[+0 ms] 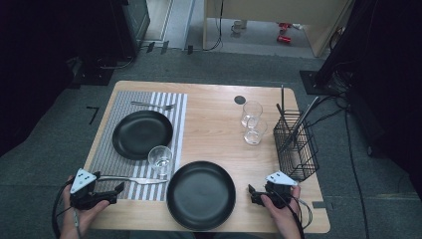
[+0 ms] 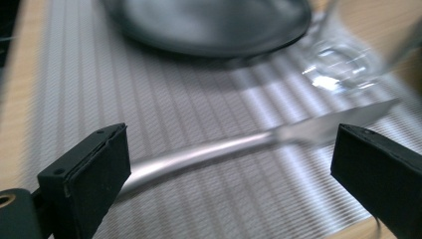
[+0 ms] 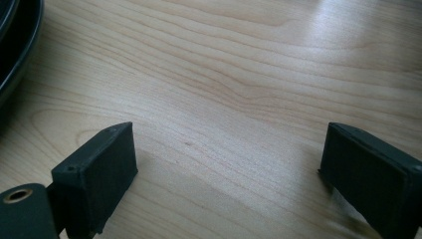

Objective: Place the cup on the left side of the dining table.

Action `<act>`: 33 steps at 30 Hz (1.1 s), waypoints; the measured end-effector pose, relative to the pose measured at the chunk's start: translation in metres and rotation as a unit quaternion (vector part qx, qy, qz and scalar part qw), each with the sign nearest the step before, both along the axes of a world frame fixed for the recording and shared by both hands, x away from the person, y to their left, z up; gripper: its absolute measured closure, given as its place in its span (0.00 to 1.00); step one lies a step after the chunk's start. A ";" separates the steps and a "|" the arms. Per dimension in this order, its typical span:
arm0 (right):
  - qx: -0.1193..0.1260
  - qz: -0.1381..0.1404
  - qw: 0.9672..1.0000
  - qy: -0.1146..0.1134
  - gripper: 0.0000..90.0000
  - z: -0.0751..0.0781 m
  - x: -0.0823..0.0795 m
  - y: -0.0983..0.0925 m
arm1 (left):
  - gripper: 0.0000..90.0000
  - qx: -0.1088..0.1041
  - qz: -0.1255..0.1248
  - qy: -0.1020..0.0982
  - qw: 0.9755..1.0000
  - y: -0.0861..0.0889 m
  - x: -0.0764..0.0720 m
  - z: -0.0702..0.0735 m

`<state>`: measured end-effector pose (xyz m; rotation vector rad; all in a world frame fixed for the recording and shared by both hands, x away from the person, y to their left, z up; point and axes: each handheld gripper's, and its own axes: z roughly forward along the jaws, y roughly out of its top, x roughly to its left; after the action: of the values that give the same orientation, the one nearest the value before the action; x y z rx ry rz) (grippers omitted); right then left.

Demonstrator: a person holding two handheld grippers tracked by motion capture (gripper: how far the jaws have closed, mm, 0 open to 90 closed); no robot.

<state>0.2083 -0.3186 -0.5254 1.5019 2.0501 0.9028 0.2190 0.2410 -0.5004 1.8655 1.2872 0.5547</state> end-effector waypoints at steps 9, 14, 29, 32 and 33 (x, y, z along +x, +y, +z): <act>0.000 0.000 1.000 0.000 0.08 0.000 0.000 0.000 | 0.03 0.015 0.037 0.021 0.999 0.022 0.003 -0.011; 0.000 0.000 1.000 0.000 0.08 0.000 0.000 0.000 | 0.03 0.040 0.034 0.053 0.997 0.015 0.007 -0.016; -0.001 -0.005 1.000 0.000 0.08 0.000 0.000 0.000 | 0.03 0.061 0.041 0.047 0.996 0.011 0.007 -0.019; -0.001 -0.005 1.000 0.000 0.08 0.000 0.000 0.000 | 0.03 0.061 0.041 0.047 0.996 0.011 0.007 -0.019; -0.001 -0.006 1.000 0.000 0.08 0.000 0.000 0.000 | 0.03 0.061 0.041 0.047 0.996 0.011 0.007 -0.019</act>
<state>0.2084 -0.3187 -0.5255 1.5119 2.0398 0.8954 0.2255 0.2523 -0.5192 1.9659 1.4255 0.6056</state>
